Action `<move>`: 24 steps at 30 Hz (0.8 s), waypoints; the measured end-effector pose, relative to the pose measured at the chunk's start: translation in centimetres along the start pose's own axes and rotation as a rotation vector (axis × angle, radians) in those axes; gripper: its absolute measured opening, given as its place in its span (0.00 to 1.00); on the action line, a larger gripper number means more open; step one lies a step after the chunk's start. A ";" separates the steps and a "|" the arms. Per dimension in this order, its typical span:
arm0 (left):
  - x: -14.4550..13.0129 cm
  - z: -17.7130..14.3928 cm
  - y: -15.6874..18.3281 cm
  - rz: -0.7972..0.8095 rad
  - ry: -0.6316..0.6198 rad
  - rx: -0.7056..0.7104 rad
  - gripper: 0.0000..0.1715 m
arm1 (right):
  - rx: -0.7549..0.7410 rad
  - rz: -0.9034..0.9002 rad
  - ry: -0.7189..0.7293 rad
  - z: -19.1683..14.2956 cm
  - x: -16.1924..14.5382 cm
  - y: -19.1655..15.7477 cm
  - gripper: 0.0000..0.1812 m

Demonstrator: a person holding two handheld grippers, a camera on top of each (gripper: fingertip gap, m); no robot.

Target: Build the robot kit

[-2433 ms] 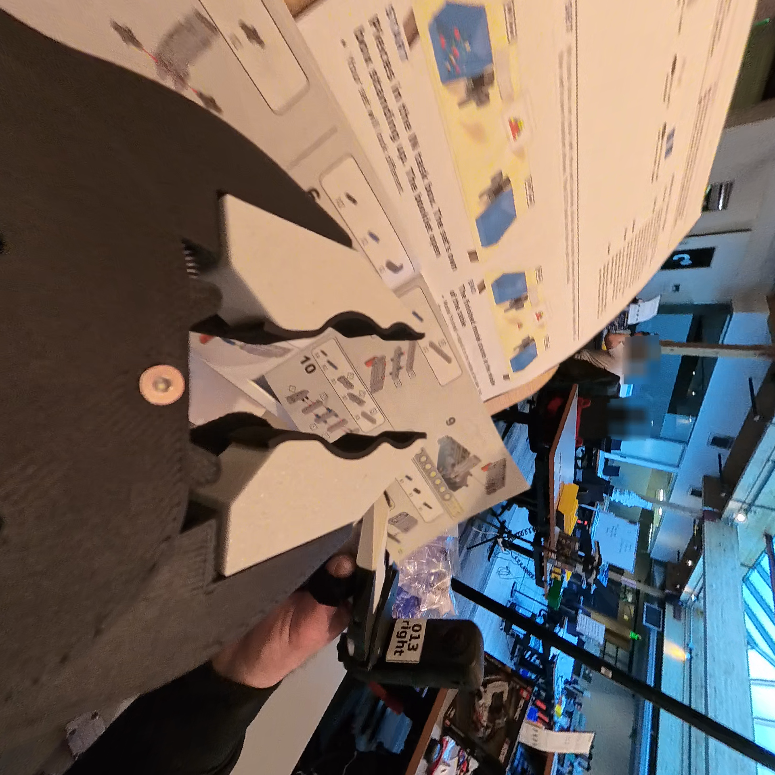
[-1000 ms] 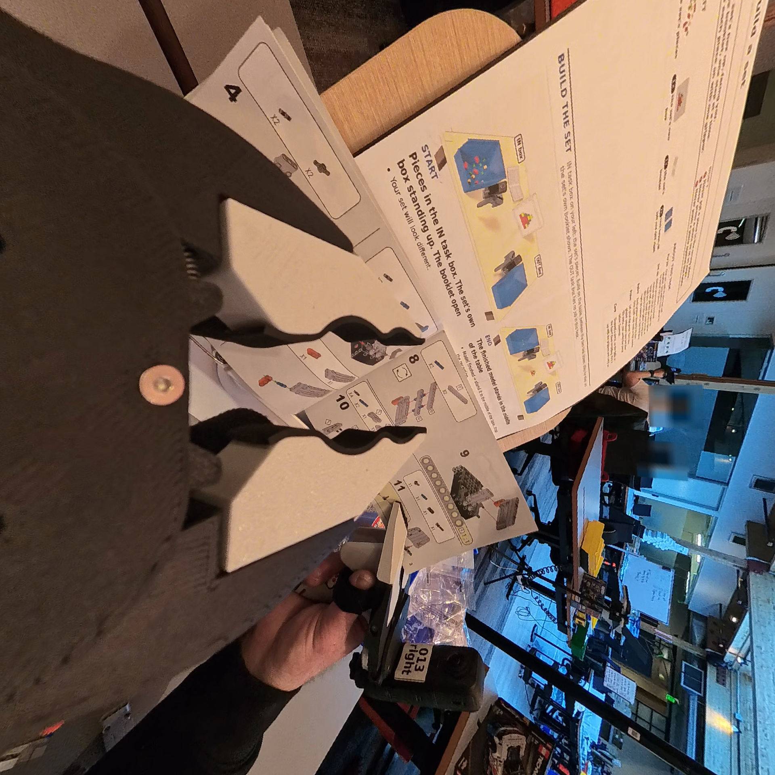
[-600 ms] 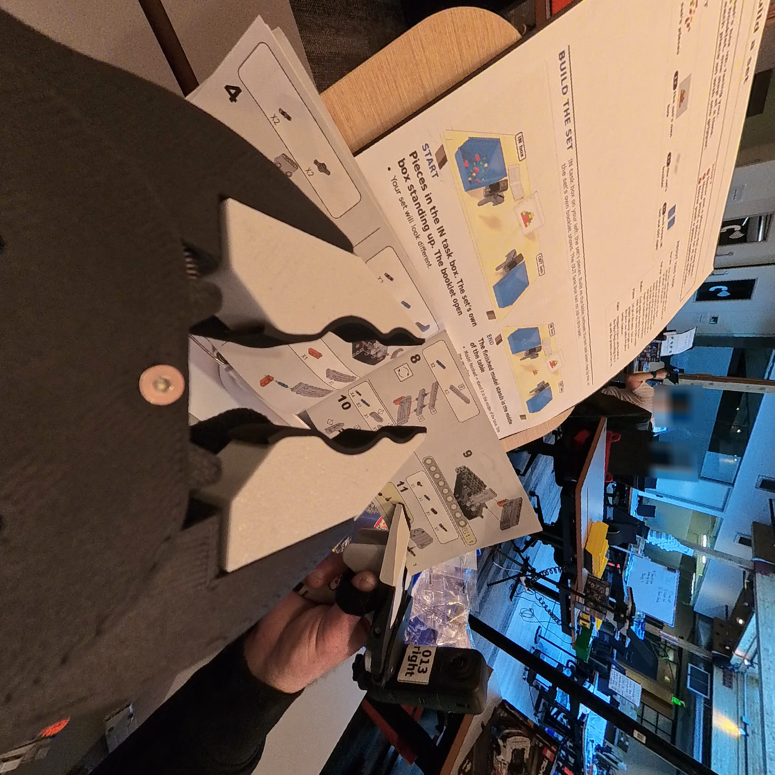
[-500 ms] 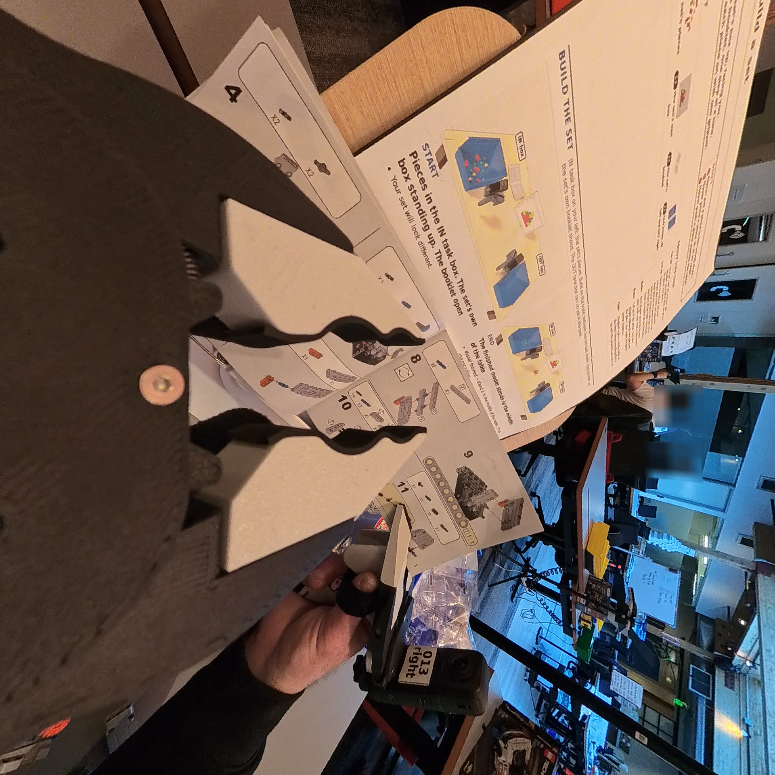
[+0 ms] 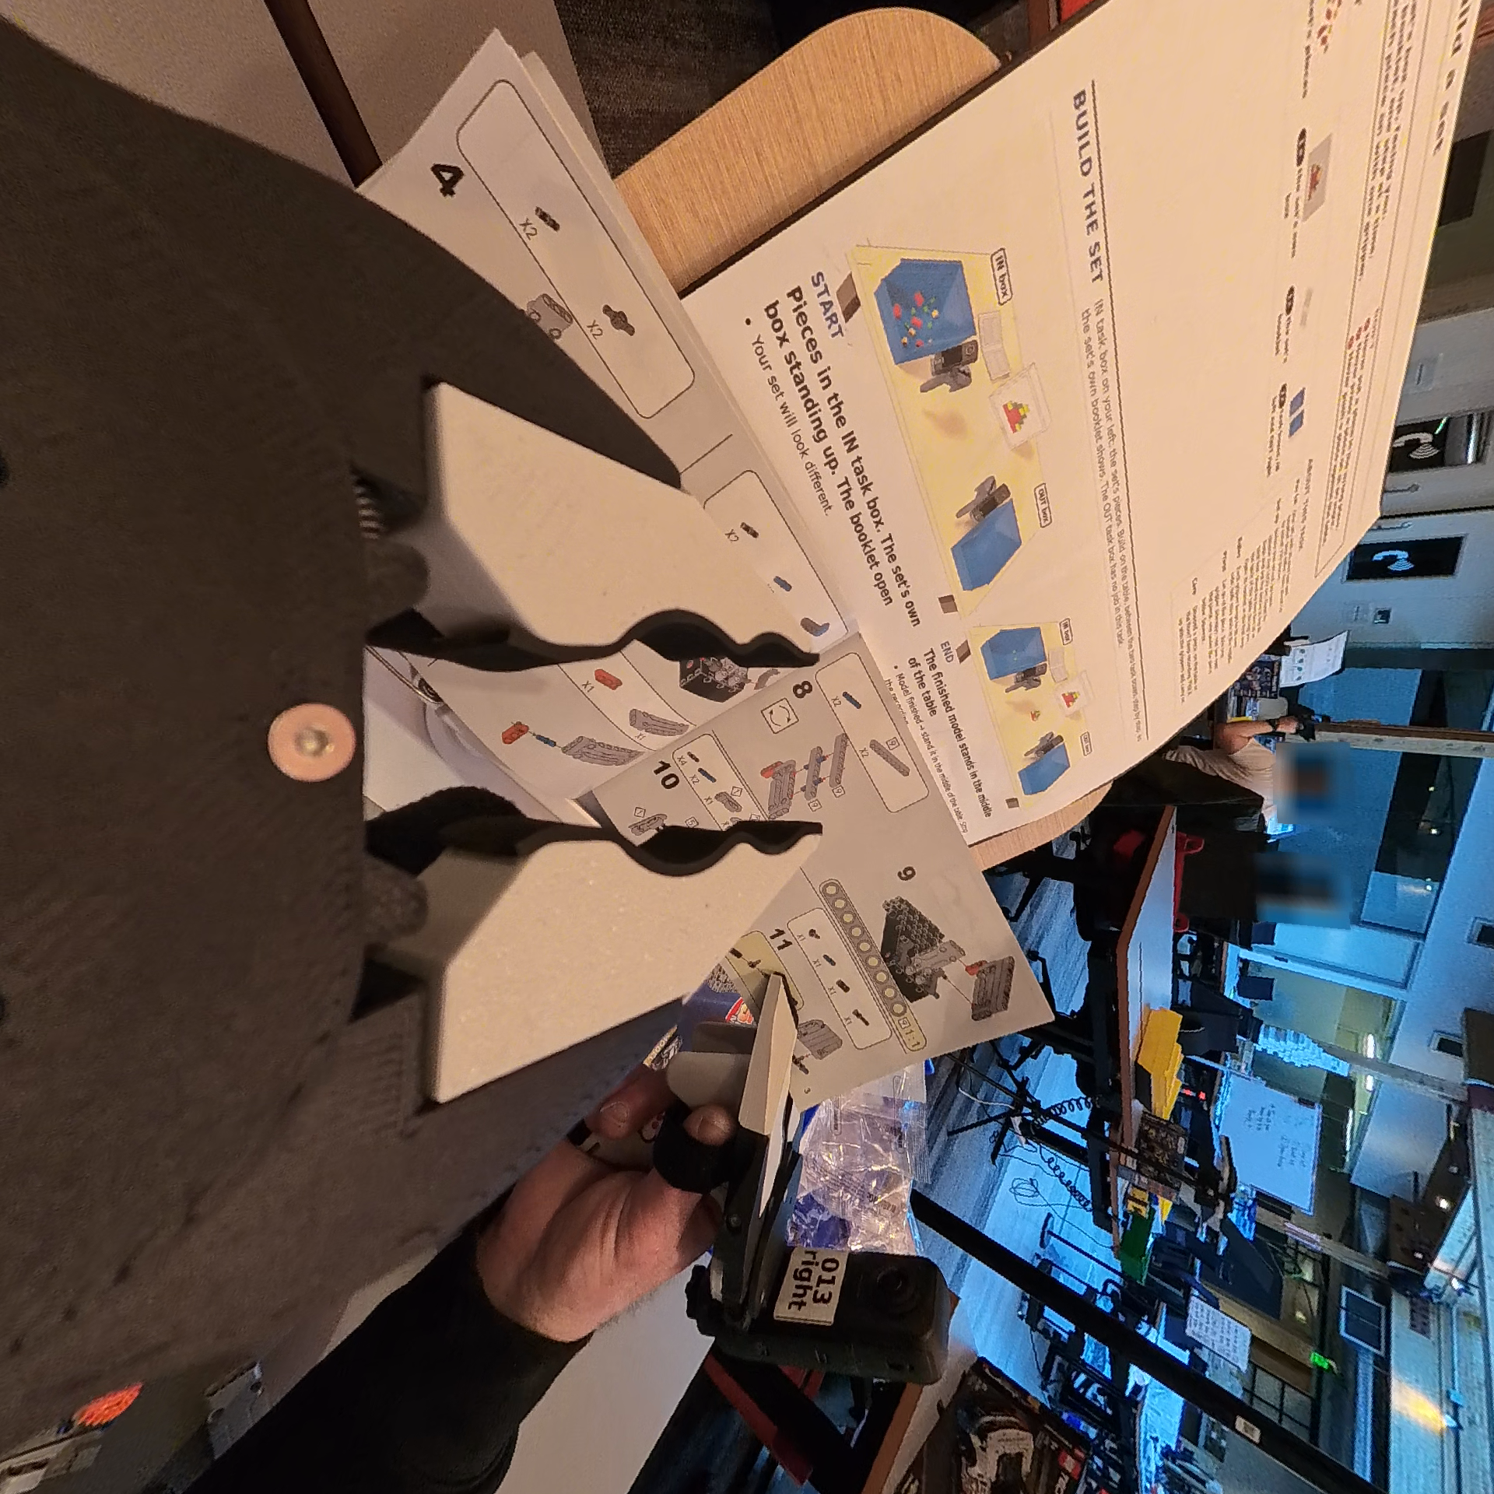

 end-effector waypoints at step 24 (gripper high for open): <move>0.0 -0.2 0.1 0.021 -0.017 0.001 0.20 | 0.034 -0.111 -0.093 -0.2 1.0 -2.8 0.00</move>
Point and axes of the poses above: each gripper's, where its closed fingertips meet, z out along the fingers, x out of its top, y = z × x across the jaws, the point moved 2 cm from there along -z, back along the fingers, and after that the axes turned 2 degrees about z, right-handed, at the moved point
